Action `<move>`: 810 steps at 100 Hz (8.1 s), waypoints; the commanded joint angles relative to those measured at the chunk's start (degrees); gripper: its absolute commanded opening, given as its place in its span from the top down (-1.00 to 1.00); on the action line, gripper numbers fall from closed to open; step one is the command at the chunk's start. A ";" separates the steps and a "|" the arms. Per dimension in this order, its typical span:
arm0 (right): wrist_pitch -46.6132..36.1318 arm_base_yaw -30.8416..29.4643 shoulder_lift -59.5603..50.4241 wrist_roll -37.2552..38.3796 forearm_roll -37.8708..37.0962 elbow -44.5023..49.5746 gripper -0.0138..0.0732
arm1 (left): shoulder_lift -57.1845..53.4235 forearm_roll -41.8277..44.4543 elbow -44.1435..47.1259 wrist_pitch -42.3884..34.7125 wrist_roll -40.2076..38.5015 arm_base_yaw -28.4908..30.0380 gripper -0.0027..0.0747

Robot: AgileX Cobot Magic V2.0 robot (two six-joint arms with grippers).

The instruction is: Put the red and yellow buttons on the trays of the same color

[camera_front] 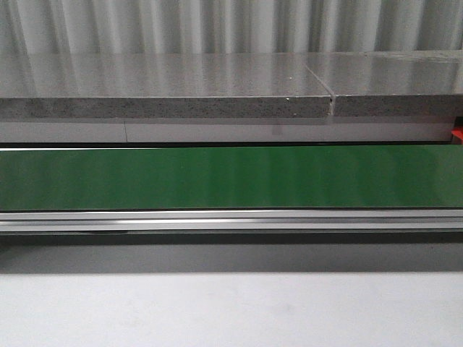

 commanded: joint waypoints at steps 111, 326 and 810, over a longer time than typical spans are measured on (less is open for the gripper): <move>2.26 5.56 -42.27 -3.26 2.85 22.78 0.84 | 0.61 -1.73 -2.17 -3.45 -0.56 -0.39 0.99; 2.26 5.56 -42.27 -3.26 2.85 22.78 0.84 | 87.73 -7.42 -68.10 24.34 -48.51 25.47 -0.34; 2.35 5.56 -42.27 -3.26 2.80 22.78 0.84 | 93.72 -9.69 -69.76 15.92 -22.59 30.32 -0.47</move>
